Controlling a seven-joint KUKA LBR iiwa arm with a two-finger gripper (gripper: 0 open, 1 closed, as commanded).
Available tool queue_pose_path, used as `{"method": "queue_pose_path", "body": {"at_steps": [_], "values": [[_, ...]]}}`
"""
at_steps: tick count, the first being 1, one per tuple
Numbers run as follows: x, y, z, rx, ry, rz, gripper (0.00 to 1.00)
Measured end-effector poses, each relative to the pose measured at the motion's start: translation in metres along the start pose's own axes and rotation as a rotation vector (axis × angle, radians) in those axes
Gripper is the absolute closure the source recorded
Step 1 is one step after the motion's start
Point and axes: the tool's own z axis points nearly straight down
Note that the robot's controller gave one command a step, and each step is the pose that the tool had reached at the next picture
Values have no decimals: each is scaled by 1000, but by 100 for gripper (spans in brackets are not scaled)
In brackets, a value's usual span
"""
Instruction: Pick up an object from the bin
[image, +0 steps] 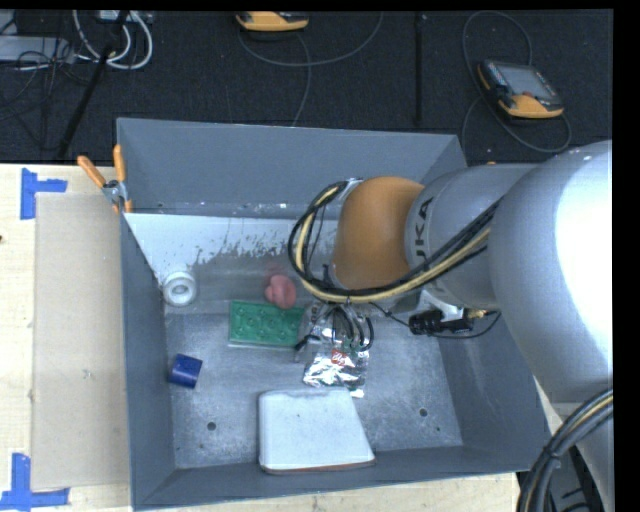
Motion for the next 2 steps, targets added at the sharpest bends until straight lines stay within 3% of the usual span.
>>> {"method": "queue_pose_path", "body": {"at_steps": [1,2], "values": [[1,-1,1,3,2,0,0],[-1,-1,-1,1,-3,0,100]]}}
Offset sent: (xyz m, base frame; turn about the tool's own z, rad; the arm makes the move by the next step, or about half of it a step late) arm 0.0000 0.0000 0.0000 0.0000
